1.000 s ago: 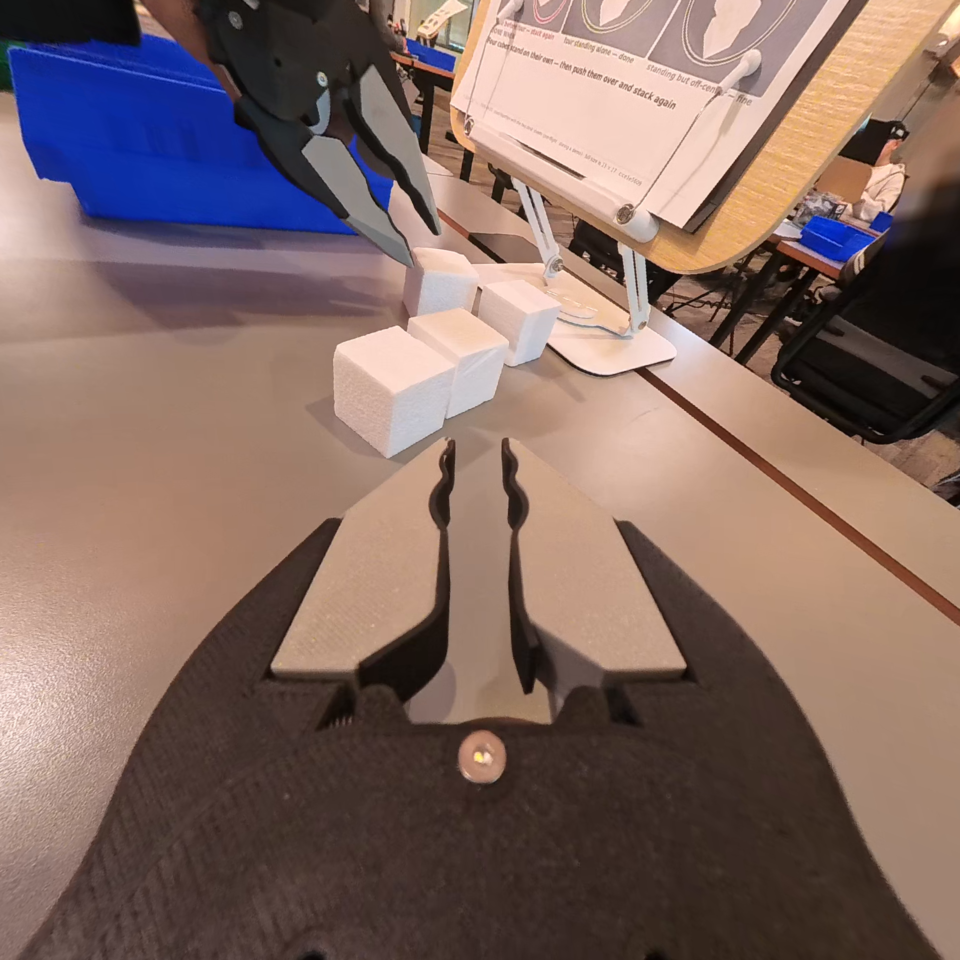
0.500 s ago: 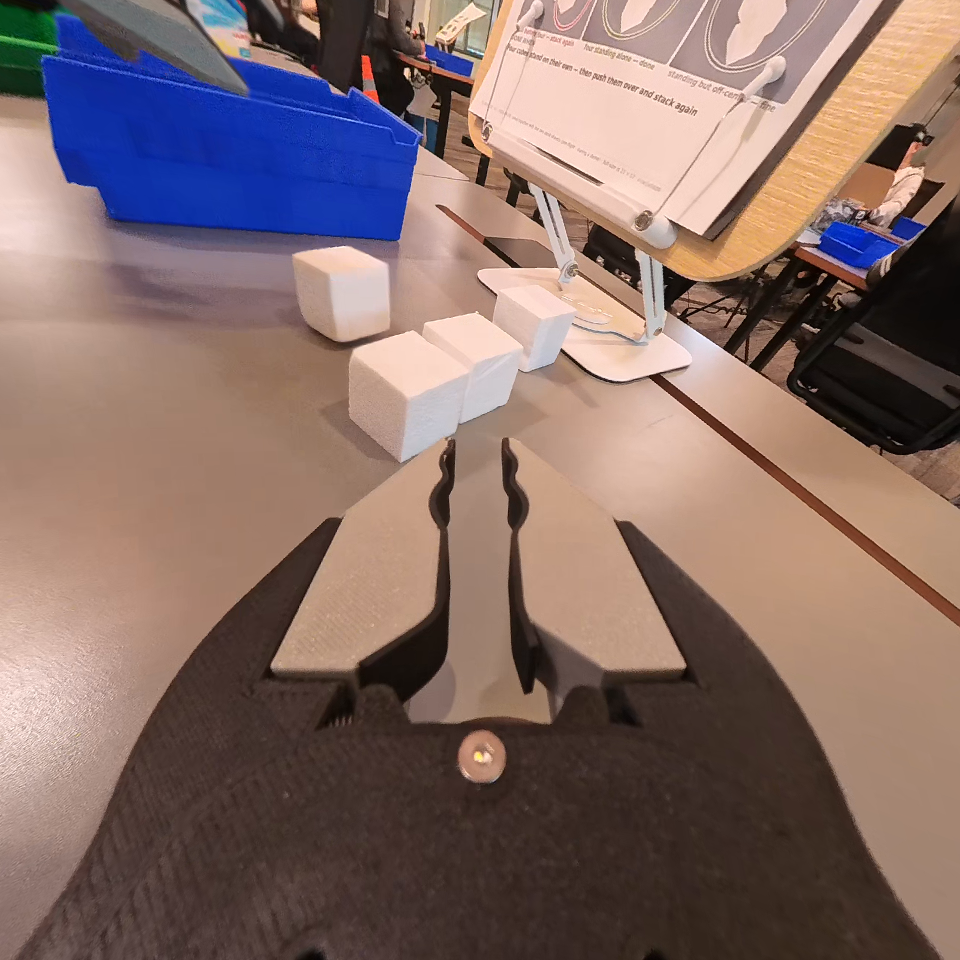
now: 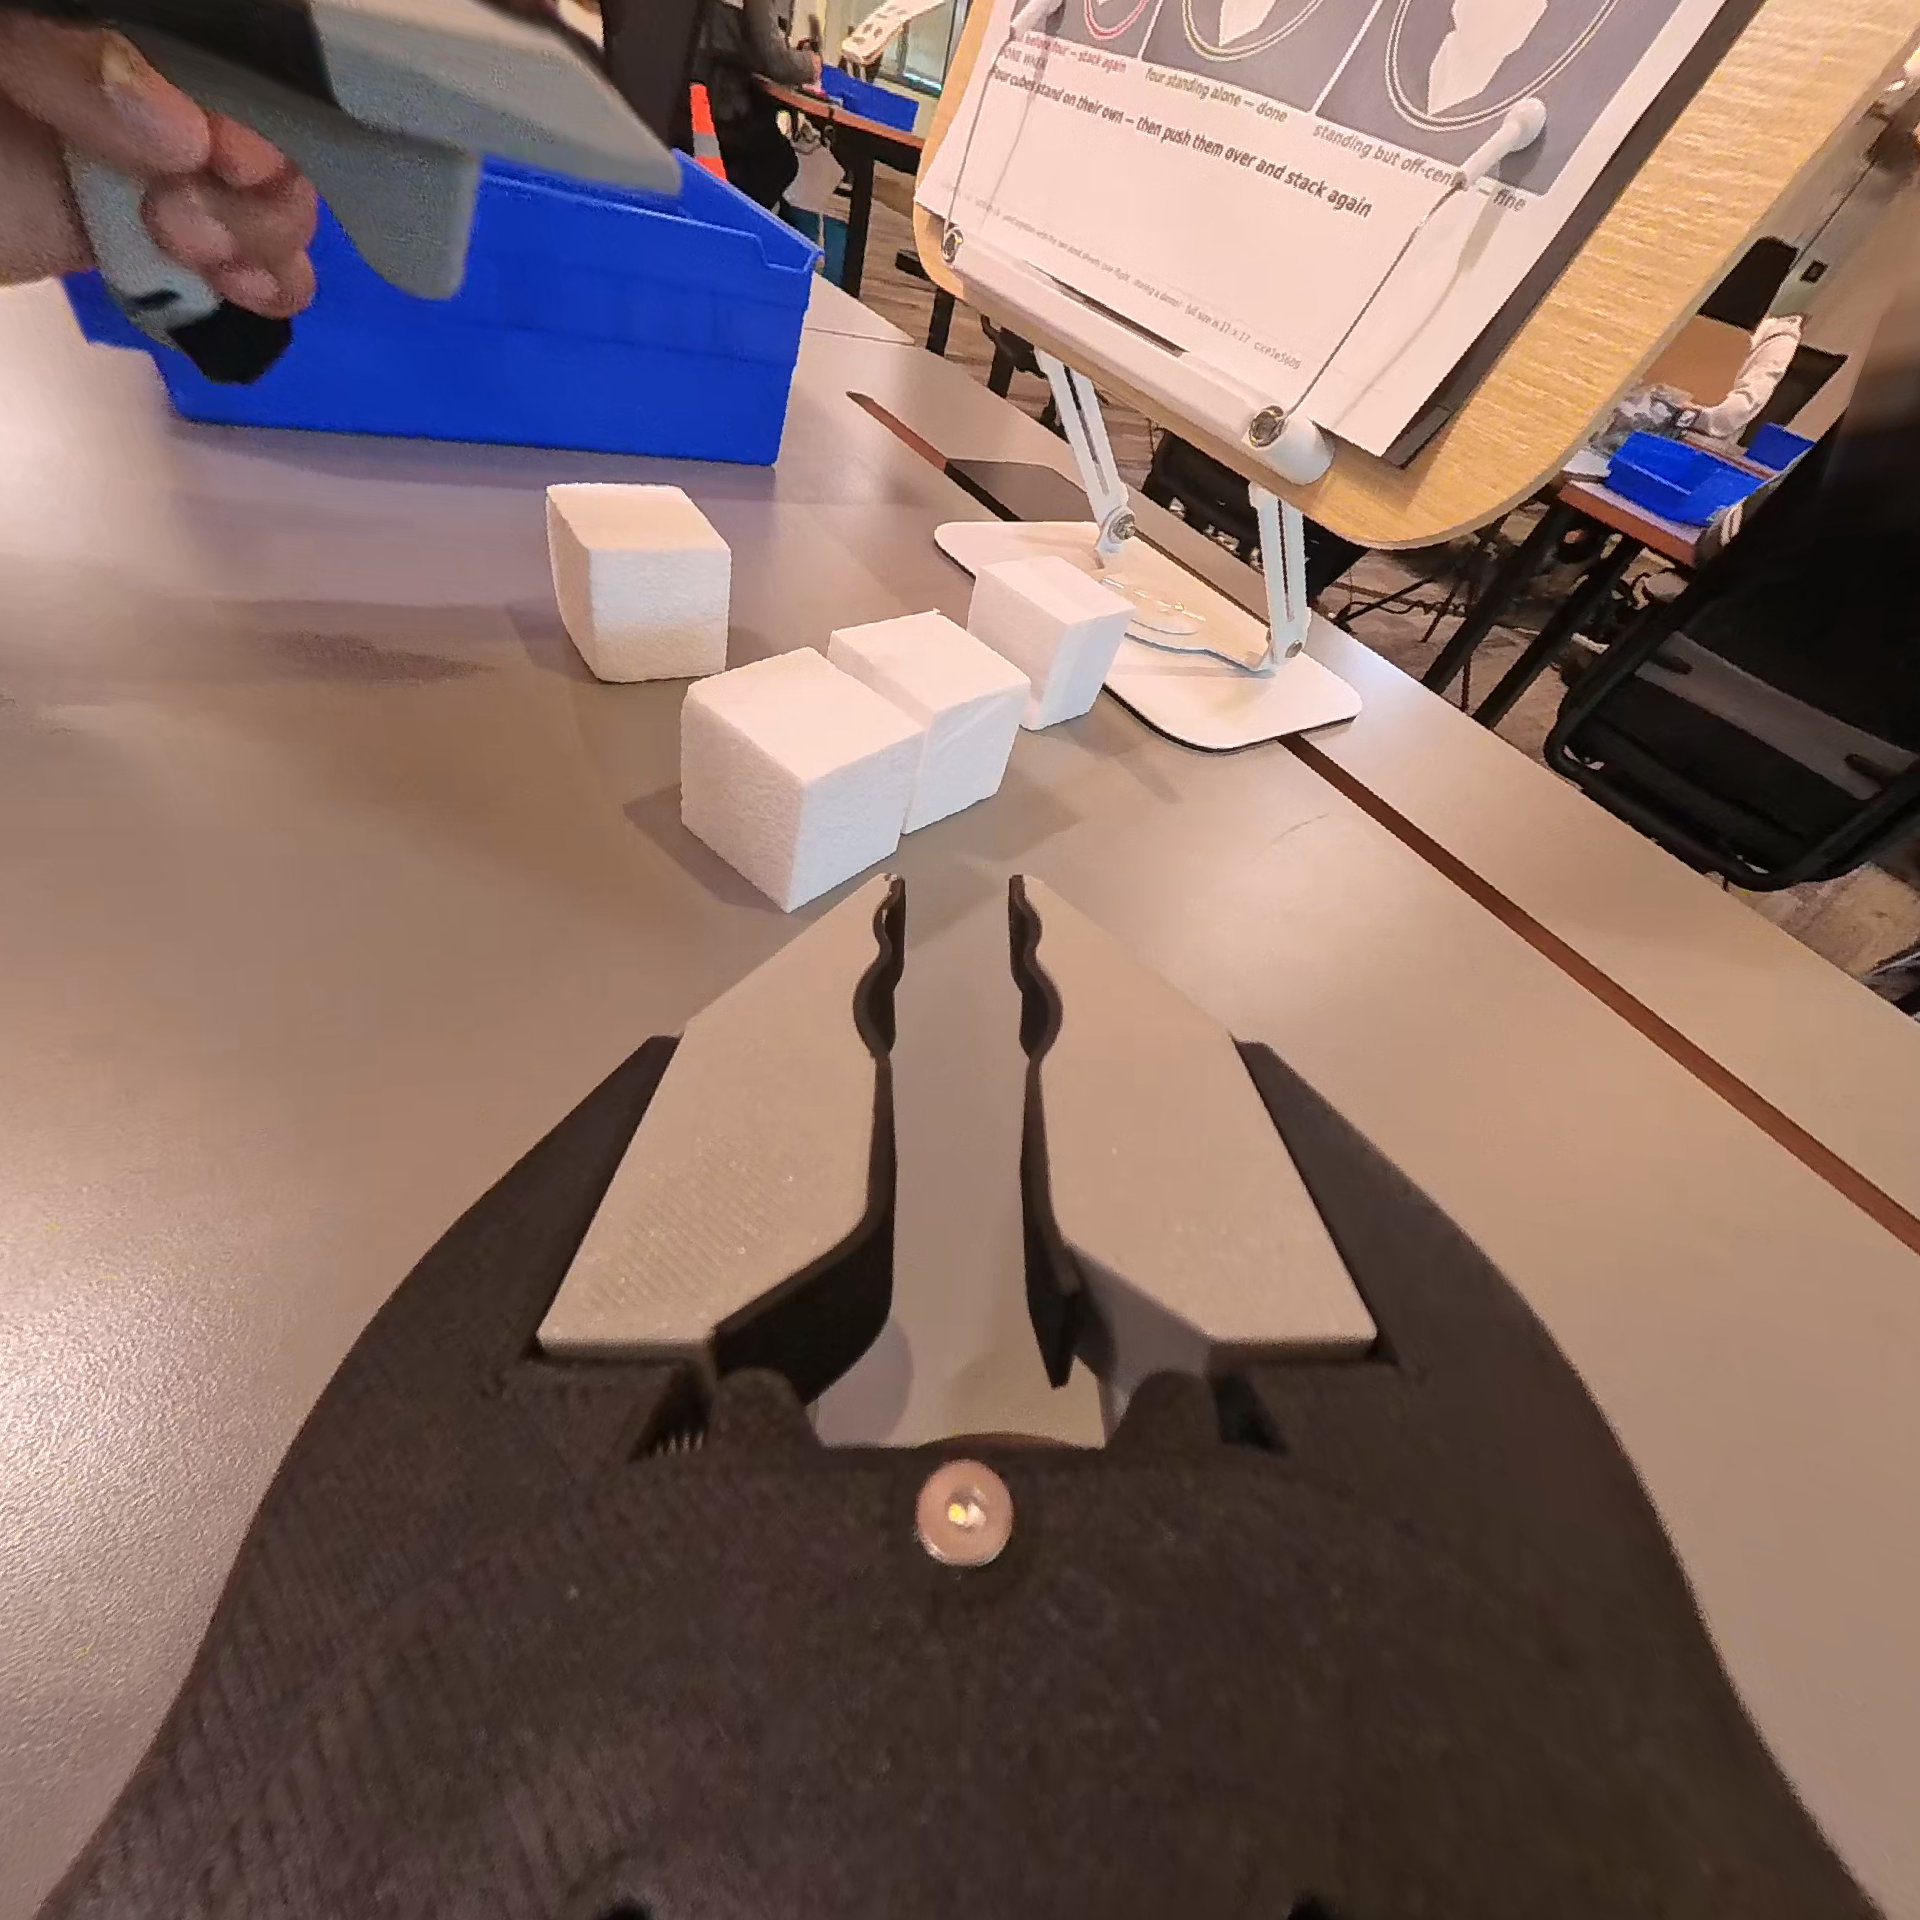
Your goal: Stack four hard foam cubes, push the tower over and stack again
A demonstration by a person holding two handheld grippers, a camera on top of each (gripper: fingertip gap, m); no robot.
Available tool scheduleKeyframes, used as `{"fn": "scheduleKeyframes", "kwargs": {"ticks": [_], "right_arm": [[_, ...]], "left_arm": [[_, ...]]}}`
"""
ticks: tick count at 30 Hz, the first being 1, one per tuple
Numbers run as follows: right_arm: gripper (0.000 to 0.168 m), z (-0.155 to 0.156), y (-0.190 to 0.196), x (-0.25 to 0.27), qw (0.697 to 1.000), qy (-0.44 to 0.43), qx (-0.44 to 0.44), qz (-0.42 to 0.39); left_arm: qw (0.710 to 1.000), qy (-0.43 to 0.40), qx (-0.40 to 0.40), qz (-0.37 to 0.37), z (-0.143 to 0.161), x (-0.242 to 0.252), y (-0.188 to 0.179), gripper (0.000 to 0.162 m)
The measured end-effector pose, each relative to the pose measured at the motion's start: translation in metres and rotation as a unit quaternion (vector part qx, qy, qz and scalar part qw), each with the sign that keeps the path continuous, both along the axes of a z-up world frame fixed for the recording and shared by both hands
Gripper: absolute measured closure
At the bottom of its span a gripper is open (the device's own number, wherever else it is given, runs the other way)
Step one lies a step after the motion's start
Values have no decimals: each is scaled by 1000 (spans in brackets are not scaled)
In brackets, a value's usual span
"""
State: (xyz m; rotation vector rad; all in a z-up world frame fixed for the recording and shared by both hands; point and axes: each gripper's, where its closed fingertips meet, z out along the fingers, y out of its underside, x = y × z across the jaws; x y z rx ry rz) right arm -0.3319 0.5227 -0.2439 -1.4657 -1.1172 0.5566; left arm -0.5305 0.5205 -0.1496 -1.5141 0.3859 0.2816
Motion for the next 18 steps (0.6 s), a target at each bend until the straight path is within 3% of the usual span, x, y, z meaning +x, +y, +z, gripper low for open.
{"fn": "scheduleKeyframes", "kwargs": {"ticks": [2, 7, 11, 12, 13, 14, 15, 18], "right_arm": [[151, -1, 0, -1, 1000, 1, -6, 2], [151, -2, 0, -5, 1000, 1, -16, 6], [152, -3, -1, -7, 1000, -4, -13, 9], [152, -3, -1, -7, 1000, -5, -12, 9], [152, -3, -1, -7, 1000, -6, -12, 9], [152, -3, -1, -7, 1000, -7, -12, 9], [152, -3, -1, -7, 1000, -7, -12, 9], [152, -3, -1, -7, 1000, -6, -12, 7]], "left_arm": [[999, 3, -13, 34, -11, -8, 4, 65], [991, -92, -78, 56, -47, -28, 11, 76], [993, -96, -56, 38, -39, -35, 9, 79], [995, -85, -48, 31, -36, -34, 7, 86], [996, -75, -35, 27, -32, -34, 4, 108], [998, -63, -23, 16, -28, -32, 1, 117], [999, -49, -10, 2, -24, -28, -3, 110], [999, -28, 19, 14, -17, -31, -8, 113]]}}
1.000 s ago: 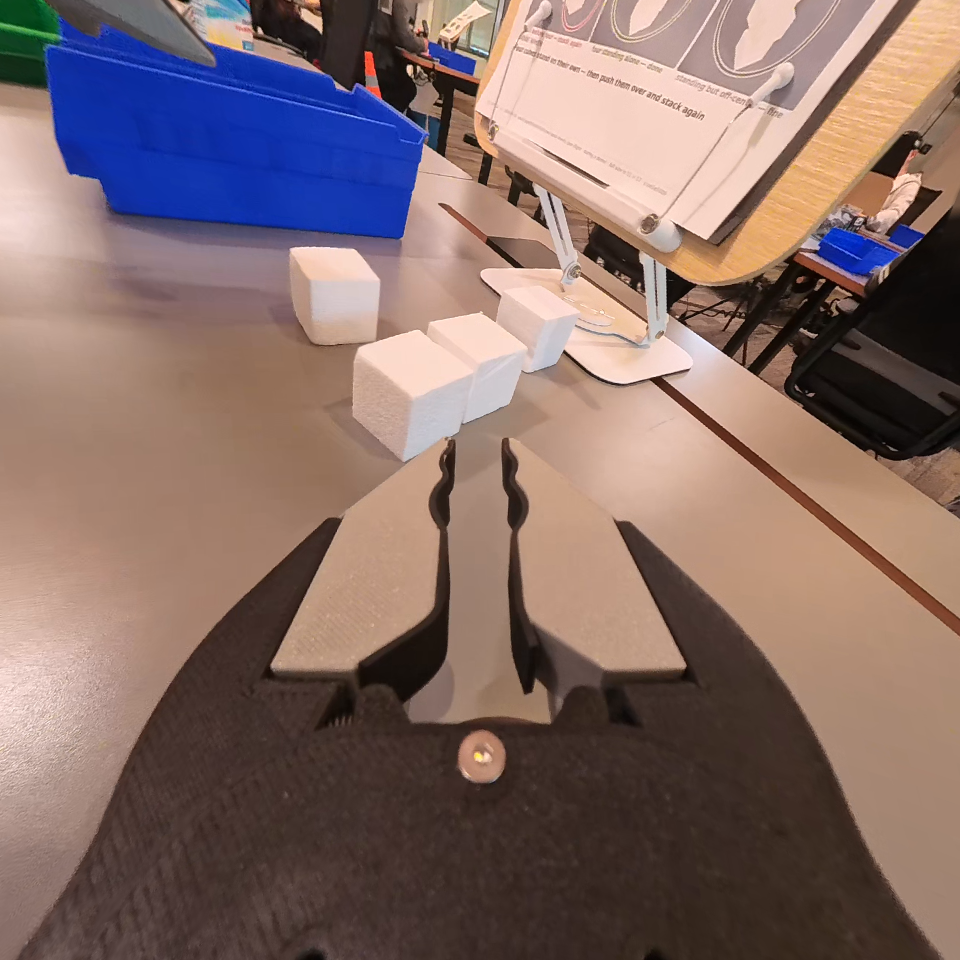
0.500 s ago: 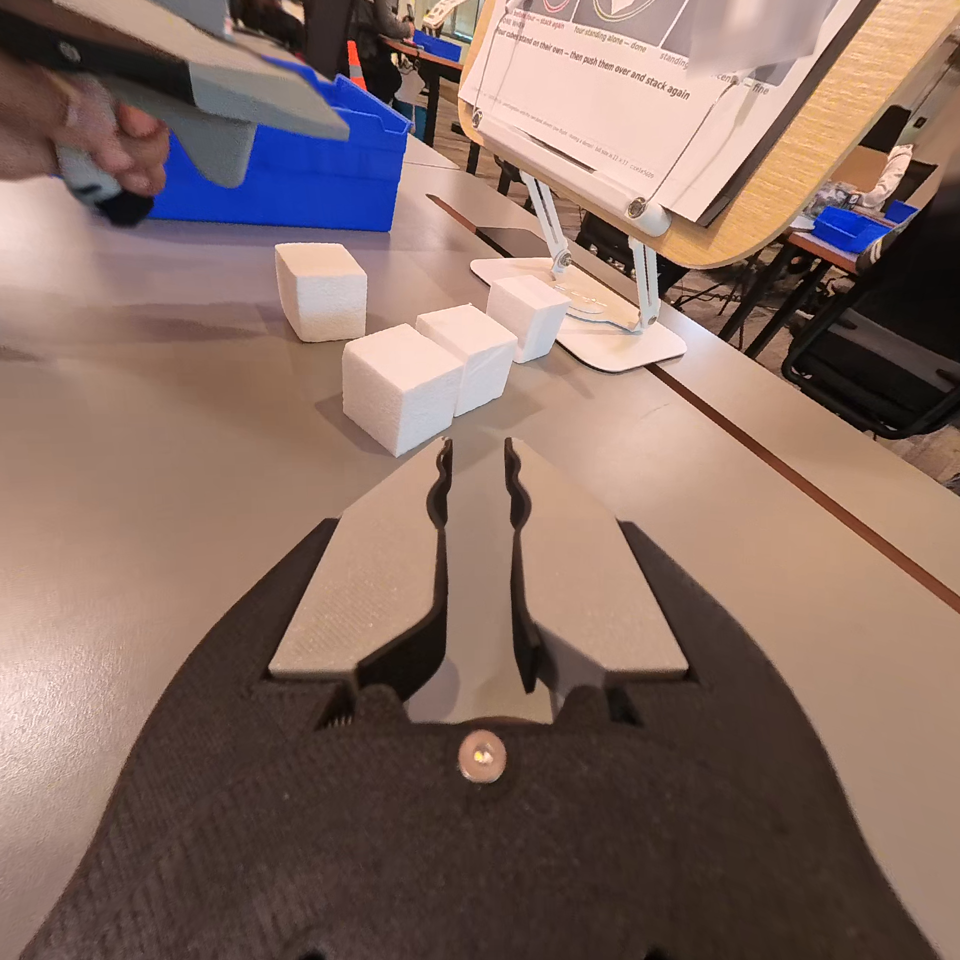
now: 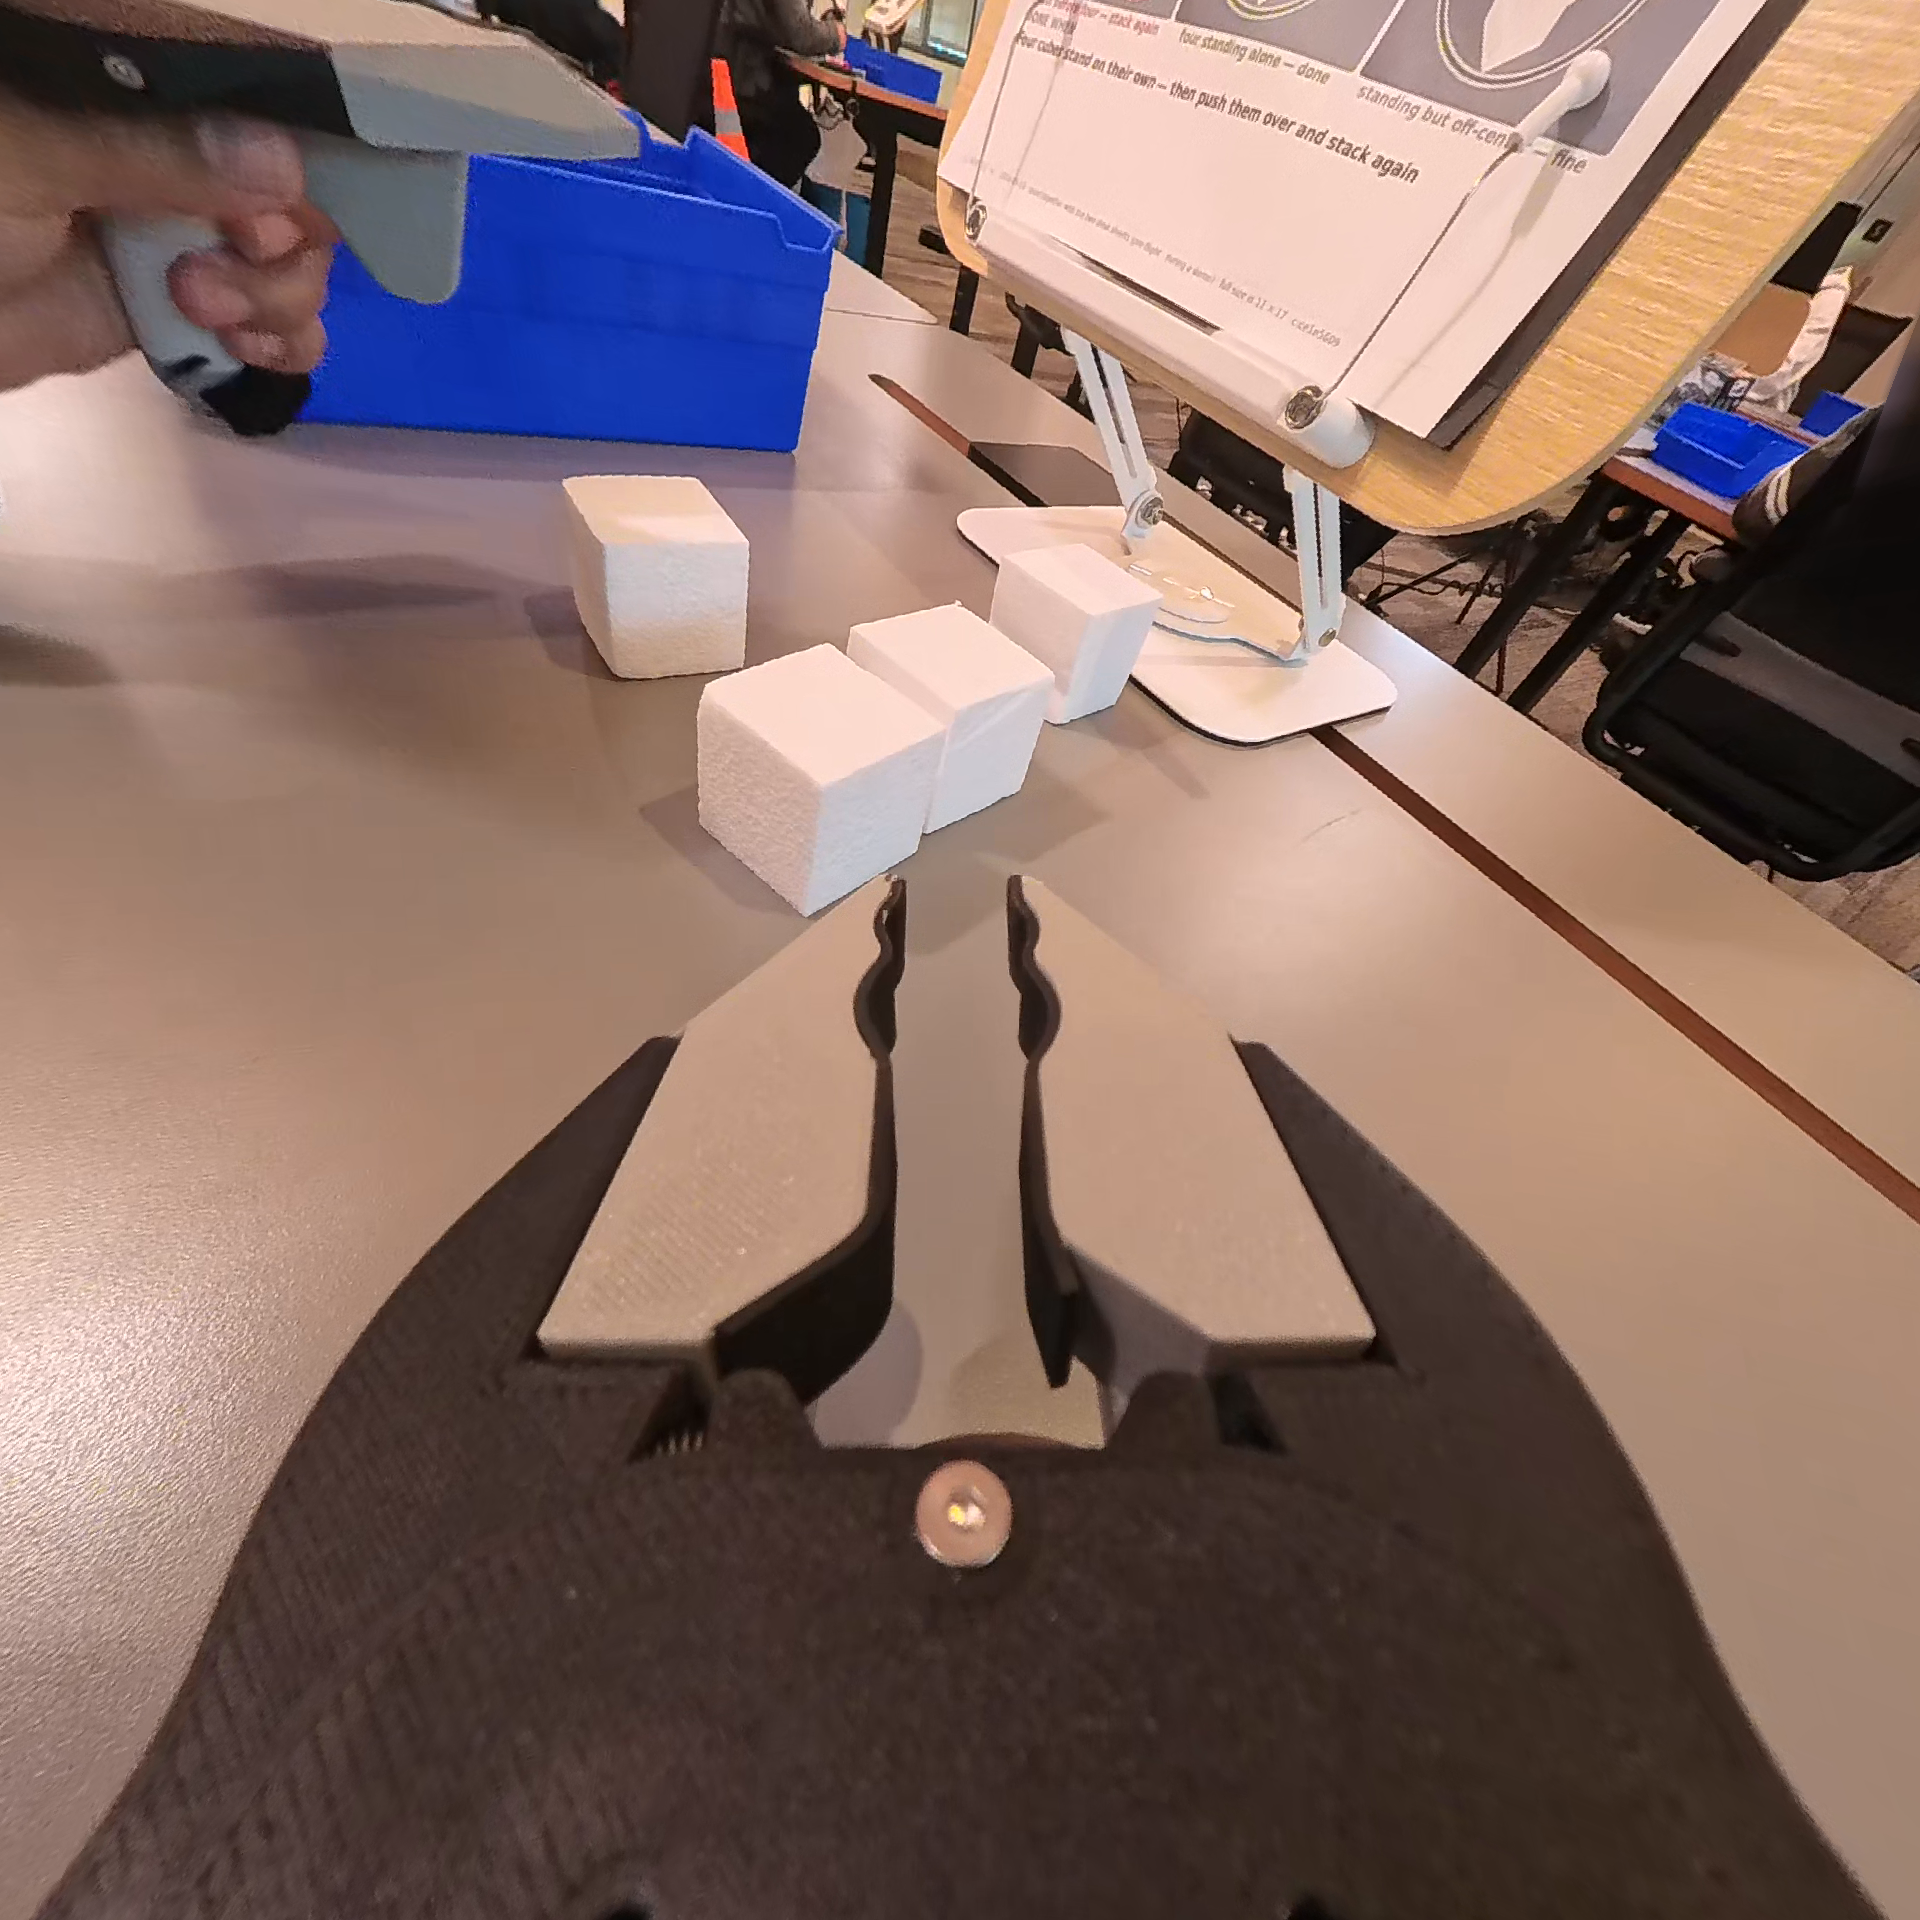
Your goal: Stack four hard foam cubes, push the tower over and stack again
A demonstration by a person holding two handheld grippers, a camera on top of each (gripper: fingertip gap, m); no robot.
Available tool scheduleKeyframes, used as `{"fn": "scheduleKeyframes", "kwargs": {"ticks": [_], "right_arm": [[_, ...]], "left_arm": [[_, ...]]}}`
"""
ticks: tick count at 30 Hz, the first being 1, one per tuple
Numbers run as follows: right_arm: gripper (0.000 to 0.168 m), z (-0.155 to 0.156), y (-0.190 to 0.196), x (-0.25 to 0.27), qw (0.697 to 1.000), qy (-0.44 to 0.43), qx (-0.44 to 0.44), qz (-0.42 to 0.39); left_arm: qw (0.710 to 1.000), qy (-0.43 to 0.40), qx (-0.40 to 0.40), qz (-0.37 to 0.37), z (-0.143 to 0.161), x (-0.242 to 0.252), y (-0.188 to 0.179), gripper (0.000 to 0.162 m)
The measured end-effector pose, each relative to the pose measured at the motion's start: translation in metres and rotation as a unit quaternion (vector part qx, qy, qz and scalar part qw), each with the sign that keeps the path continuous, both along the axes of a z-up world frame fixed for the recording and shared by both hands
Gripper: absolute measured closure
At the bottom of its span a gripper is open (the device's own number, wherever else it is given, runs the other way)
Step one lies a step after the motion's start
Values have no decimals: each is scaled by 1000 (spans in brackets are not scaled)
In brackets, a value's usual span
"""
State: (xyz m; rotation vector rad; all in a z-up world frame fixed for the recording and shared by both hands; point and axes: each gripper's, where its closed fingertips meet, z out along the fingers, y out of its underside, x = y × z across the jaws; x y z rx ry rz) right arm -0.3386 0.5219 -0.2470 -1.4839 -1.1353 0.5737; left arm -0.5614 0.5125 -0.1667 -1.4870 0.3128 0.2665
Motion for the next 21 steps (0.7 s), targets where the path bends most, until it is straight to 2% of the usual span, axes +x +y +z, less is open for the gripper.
{"fn": "scheduleKeyframes", "kwargs": {"ticks": [2, 3, 5, 6, 9, 12, 14, 18, 21], "right_arm": [[152, 0, 0, 0, 1000, -1, 0, -1], [152, 0, 0, 0, 1000, -2, 0, -1], [152, -1, -1, 0, 1000, -3, 0, 0], [151, -1, -1, 0, 1000, -5, -1, 1], [151, -3, -2, 0, 1000, -8, -3, 3], [151, -3, -3, -1, 1000, -10, -4, 6], [151, -4, -3, -1, 1000, -12, -5, 6], [151, -6, -4, -2, 1000, -18, -3, 8], [151, -7, -4, -3, 1000, -24, -1, 7]], "left_arm": [[1000, 26, -4, -4, -2, 3, -1, 130], [999, 35, -15, -10, -7, 5, -1, 125], [998, 35, -59, -15, -22, 7, 2, 92], [995, 21, -88, -33, -30, 12, 2, 90], [975, -53, -166, -138, -47, 39, -6, 99], [962, -72, -196, -177, -53, 47, -12, 98], [965, -66, -203, -154, -58, 41, -9, 94], [974, -49, -215, -57, -73, 17, 3, 91], [969, -67, -233, -39, -83, 19, 6, 86]]}}
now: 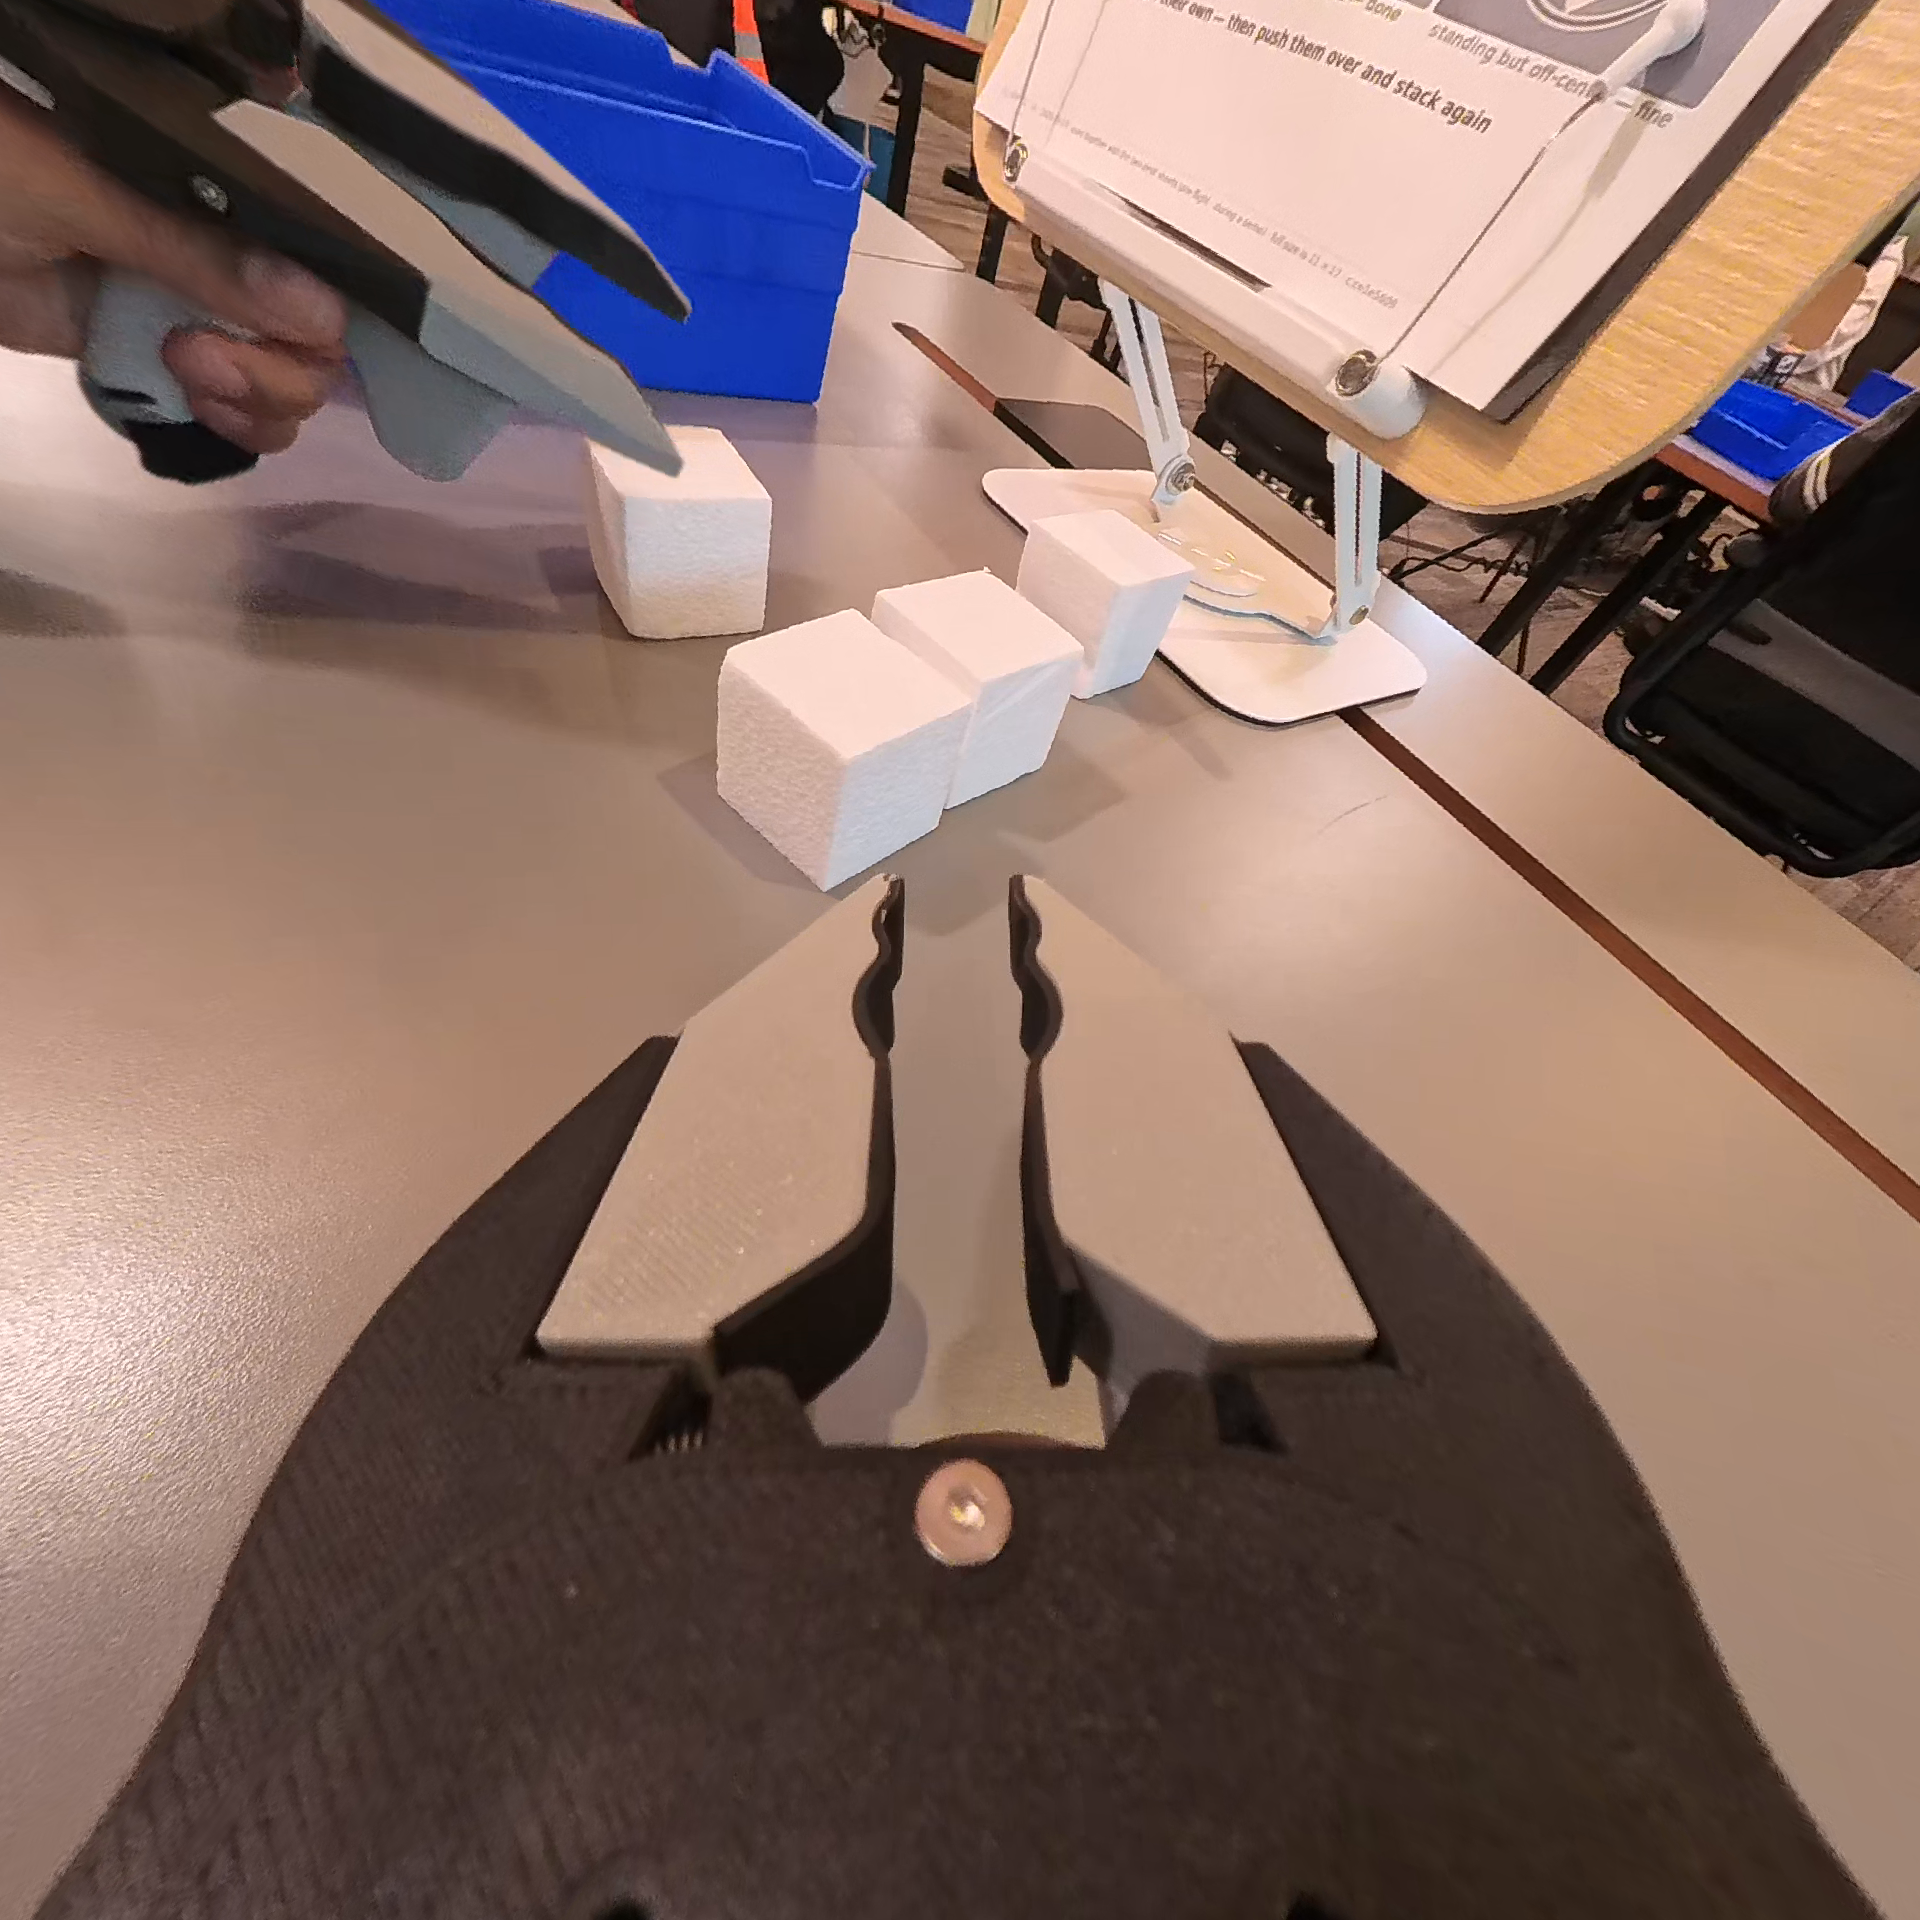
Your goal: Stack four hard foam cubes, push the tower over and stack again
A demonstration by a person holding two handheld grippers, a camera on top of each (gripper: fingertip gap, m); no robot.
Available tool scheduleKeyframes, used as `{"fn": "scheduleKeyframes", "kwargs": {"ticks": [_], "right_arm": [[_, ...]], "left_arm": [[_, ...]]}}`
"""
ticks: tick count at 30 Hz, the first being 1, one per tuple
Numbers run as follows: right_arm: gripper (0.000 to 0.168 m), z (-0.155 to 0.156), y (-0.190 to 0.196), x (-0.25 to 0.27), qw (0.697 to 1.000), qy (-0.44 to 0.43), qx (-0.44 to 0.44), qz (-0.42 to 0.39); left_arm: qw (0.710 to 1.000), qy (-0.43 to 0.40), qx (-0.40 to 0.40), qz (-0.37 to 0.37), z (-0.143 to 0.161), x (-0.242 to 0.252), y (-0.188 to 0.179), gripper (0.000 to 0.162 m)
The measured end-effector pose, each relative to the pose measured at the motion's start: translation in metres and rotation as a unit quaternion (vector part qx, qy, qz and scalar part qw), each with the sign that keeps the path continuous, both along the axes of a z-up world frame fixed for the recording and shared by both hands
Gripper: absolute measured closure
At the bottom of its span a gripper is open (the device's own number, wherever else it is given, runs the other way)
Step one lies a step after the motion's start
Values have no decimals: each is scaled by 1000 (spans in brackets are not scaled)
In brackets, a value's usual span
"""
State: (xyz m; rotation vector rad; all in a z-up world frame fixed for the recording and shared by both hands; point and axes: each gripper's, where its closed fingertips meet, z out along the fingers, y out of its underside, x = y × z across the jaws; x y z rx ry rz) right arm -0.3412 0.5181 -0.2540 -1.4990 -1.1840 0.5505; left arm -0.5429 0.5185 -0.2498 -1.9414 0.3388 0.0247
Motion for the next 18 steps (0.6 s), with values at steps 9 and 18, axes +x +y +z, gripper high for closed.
{"fn": "scheduleKeyframes", "kwargs": {"ticks": [9, 18], "right_arm": [[152, -2, -1, -1, 1000, -11, 9, 0], [152, -1, -2, -1, 1000, -9, 11, -1]], "left_arm": [[998, 22, -57, 16, -33, 5, 3, 79], [992, 106, -72, 7, -40, -2, 6, 98]]}}
